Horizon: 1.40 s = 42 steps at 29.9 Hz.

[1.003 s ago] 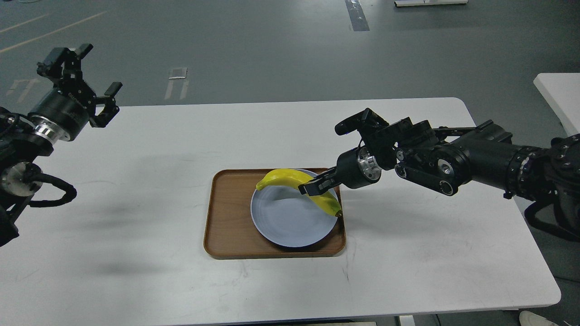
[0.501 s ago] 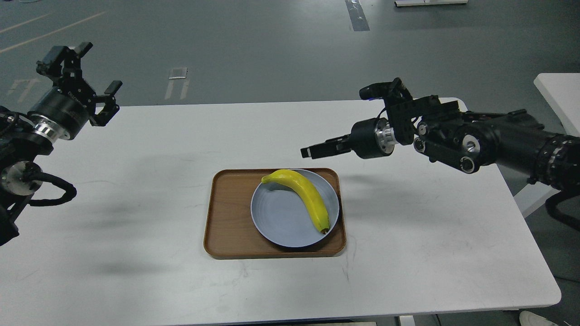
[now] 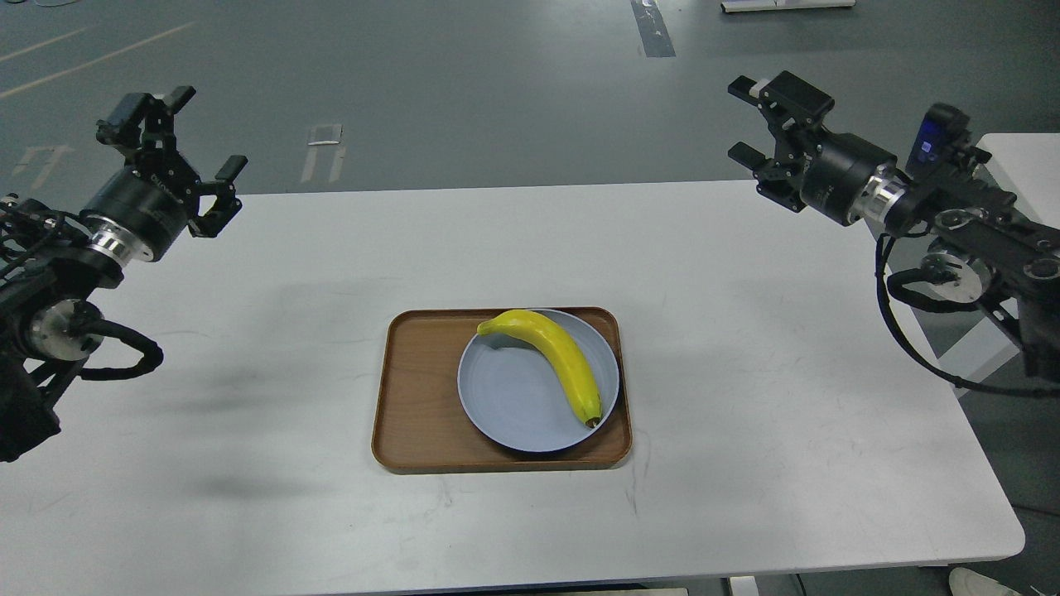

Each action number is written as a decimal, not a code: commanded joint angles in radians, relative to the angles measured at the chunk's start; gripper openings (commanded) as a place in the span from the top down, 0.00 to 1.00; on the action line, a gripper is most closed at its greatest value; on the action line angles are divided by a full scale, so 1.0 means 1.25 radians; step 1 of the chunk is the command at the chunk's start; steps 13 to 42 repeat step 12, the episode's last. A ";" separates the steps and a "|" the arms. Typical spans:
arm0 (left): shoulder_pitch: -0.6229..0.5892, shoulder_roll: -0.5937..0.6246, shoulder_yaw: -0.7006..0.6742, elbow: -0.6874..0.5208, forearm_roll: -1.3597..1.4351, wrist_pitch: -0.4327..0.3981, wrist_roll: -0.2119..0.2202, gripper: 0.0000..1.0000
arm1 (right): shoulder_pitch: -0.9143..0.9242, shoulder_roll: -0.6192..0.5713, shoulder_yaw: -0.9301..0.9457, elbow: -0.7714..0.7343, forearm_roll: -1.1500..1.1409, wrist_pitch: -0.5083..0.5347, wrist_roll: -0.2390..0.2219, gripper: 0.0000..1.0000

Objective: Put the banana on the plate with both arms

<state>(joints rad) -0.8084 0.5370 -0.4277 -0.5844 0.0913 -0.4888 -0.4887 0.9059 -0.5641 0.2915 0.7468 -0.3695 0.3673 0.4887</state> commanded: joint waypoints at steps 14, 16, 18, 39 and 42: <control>0.027 -0.050 0.010 0.000 0.008 0.000 0.000 0.02 | -0.235 0.001 0.169 -0.002 0.178 0.087 0.000 0.00; 0.027 -0.050 0.010 0.000 0.008 0.000 0.000 0.02 | -0.235 0.001 0.169 -0.002 0.178 0.087 0.000 0.00; 0.027 -0.050 0.010 0.000 0.008 0.000 0.000 0.02 | -0.235 0.001 0.169 -0.002 0.178 0.087 0.000 0.00; 0.027 -0.050 0.010 0.000 0.008 0.000 0.000 0.02 | -0.235 0.001 0.169 -0.002 0.178 0.087 0.000 0.00; 0.027 -0.050 0.010 0.000 0.008 0.000 0.000 0.02 | -0.235 0.001 0.169 -0.002 0.178 0.087 0.000 0.00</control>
